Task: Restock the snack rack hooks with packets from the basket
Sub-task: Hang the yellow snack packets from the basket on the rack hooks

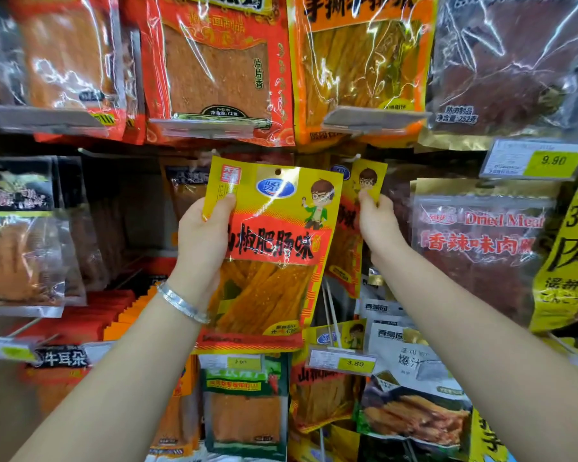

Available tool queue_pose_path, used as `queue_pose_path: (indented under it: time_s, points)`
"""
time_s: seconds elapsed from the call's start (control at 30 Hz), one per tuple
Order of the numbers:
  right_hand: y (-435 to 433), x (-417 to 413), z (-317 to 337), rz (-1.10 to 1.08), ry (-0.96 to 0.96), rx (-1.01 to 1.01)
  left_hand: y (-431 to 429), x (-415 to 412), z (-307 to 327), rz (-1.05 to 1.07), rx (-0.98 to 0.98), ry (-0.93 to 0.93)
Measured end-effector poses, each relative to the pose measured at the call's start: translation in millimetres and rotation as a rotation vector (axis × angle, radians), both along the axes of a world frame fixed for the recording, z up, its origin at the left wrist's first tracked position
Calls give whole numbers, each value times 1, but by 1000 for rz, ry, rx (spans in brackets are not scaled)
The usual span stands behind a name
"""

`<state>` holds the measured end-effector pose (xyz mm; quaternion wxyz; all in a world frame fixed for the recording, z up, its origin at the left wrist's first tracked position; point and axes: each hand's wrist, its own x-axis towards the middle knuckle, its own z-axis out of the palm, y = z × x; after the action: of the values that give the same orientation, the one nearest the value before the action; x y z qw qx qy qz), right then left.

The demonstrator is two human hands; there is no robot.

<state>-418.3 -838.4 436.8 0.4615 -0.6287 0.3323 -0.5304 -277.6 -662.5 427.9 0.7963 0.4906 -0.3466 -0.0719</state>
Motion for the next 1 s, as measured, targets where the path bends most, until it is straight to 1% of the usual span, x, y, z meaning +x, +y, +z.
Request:
queue_pose_path:
  time_s: [0.1,0.17,0.23,0.27,0.33,0.4,0.47,0.53,0.6,0.67,0.73,0.8,0.9,1.0]
  points:
    - [23,-16,-5,-49,-170,-136,-3,-3,-1,-14,-7,-2]
    - [40,-26,-7,62,-260,-164,-7,-9,0,-43,-16,-5]
    - [51,-31,-6,238,-251,-129,-12,-18,3,-71,-17,-10]
    - [54,-33,-5,277,-220,-135,-14,-22,5,-87,-18,-16]
    - [57,-37,1,235,-184,-194,-19,-29,9,-127,-24,-20]
    - [56,-43,7,183,-251,-228,-23,-34,13,-149,-21,-29]
    - [54,-50,12,137,-317,-303,-26,-38,17,-104,-13,-104]
    - [52,-56,17,90,-320,-404,-28,-40,23,-35,-27,-269]
    - [51,-61,20,41,-291,-480,-28,-43,30,58,5,-494]
    - [47,-65,23,-10,-272,-517,-29,-49,35,69,30,-680]
    - [42,-66,26,-62,-265,-510,-29,-58,37,36,36,-787]
    - [37,-67,28,-95,-251,-477,-31,-66,39,-15,37,-808]
    - [31,-67,28,-117,-207,-442,-33,-69,40,-62,29,-743]
    - [27,-65,24,-132,-169,-425,-34,-68,39,-86,22,-721]
